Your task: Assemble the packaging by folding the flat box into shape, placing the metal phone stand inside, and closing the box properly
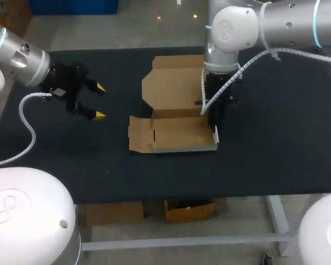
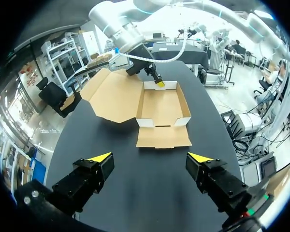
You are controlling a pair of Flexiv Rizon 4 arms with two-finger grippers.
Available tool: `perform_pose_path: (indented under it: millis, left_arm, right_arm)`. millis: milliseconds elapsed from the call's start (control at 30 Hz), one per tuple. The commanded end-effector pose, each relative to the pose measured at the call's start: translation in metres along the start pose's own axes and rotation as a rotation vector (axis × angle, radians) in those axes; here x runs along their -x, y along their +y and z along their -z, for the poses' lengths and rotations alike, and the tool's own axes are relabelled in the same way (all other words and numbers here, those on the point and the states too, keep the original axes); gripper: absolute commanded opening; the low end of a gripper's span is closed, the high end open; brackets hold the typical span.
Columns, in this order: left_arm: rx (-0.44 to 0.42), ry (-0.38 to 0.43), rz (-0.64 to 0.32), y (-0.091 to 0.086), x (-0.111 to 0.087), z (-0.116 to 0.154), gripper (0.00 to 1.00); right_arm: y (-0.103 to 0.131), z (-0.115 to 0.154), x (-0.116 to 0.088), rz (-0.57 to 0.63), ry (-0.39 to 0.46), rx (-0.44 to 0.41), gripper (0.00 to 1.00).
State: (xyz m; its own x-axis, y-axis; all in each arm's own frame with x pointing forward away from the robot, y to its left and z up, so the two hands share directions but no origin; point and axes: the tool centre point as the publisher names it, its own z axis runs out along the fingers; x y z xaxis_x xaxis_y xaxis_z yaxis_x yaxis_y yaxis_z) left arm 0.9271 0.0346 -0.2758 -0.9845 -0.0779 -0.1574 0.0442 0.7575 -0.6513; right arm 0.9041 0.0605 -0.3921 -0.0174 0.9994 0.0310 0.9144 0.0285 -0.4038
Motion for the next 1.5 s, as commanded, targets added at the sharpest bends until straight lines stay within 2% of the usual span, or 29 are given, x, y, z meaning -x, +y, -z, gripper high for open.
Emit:
perform_pose_path:
  millis: [33,567,700,733,900,967,1367,1500]
  left_arm:
    - [0.002,0.001,0.0,-0.0001,0.0,0.0003,1.0]
    - [0.002,0.001,0.0,-0.0001,0.0,0.0003,1.0]
    - [0.002,0.001,0.0,-0.0001,0.0,0.0003,1.0]
    - [0.002,0.001,0.0,-0.0001,0.0,0.0003,1.0]
    - [0.002,0.001,0.0,-0.0001,0.0,0.0003,1.0]
    - [0.002,0.001,0.0,-0.0001,0.0,0.0003,1.0]
    - [0.002,0.001,0.0,-0.0001,0.0,0.0003,1.0]
    - [0.002,0.001,0.0,-0.0001,0.0,0.0003,1.0]
  right_arm:
    - [0.0021,0.0011,-0.0028,-0.005,-0.01,-0.007,0.0]
    - [0.0067,-0.0064,-0.0029,-0.016,-0.001,0.013,0.0]
    - [0.0062,-0.007,-0.0035,-0.02,0.002,0.019,0.02]
    - [0.0064,-0.0073,-0.0033,-0.025,0.003,0.031,0.07]
    - [0.0064,-0.0073,-0.0033,-0.025,0.003,0.031,0.07]
    - [0.0046,-0.0062,-0.0022,-0.042,0.012,0.076,0.12]
    - [0.0014,-0.0076,-0.0012,-0.069,0.025,0.161,0.13]
    - [0.0014,-0.0076,-0.0012,-0.069,0.025,0.161,0.13]
